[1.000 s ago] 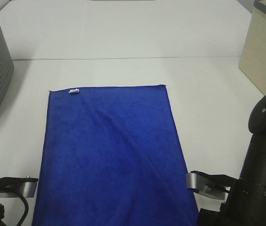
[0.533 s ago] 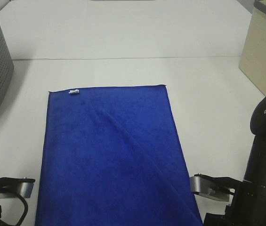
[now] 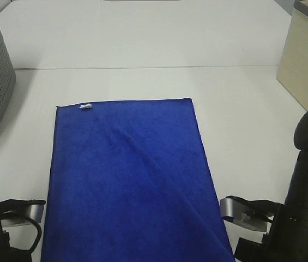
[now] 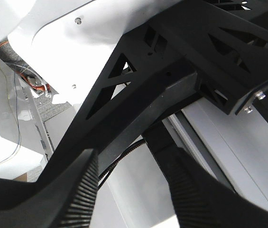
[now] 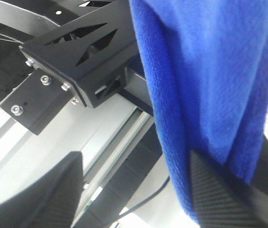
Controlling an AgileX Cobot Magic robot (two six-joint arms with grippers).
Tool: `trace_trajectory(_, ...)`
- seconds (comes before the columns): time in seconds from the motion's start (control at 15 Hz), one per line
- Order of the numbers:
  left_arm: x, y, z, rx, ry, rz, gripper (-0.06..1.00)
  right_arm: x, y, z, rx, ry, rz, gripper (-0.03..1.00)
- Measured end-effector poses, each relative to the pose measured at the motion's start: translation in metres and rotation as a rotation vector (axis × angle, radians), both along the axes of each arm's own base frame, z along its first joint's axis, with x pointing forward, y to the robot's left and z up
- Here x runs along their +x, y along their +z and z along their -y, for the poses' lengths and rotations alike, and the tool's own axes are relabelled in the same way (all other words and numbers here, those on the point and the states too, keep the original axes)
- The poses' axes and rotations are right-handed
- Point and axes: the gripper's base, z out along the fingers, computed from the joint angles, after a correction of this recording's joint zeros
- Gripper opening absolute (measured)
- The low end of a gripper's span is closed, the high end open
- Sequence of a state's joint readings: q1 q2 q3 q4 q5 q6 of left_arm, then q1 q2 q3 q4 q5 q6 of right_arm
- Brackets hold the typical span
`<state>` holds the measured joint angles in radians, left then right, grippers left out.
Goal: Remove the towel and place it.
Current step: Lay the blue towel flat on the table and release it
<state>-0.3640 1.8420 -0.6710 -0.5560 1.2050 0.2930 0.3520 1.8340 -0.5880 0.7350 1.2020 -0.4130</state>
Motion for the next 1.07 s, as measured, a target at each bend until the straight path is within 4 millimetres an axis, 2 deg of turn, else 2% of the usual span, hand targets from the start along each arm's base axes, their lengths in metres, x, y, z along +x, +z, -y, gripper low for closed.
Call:
trace_trajectory(0.27, 0.000, 0.000, 0.000, 0.002, 0.002, -0.001, 0.45, -0.001, 0.018, 0.001, 0.025, 0.008, 0.094, 0.65)
trace_trajectory(0.47, 0.000, 0.000, 0.000, 0.002, 0.002, -0.001, 0.45, -0.001, 0.036, 0.001, 0.081, 0.008, 0.238, 0.66)
trace_trajectory(0.8, 0.000, 0.000, 0.000, 0.002, 0.003, -0.001, 0.45, 0.007, 0.049, -0.002, 0.117, -0.049, 0.456, 0.66)
trace_trajectory(1.07, 0.000, 0.004, 0.000, -0.005, 0.003, 0.016, 0.45, 0.034, 0.071, -0.006, 0.099, -0.016, 0.582, 0.66)
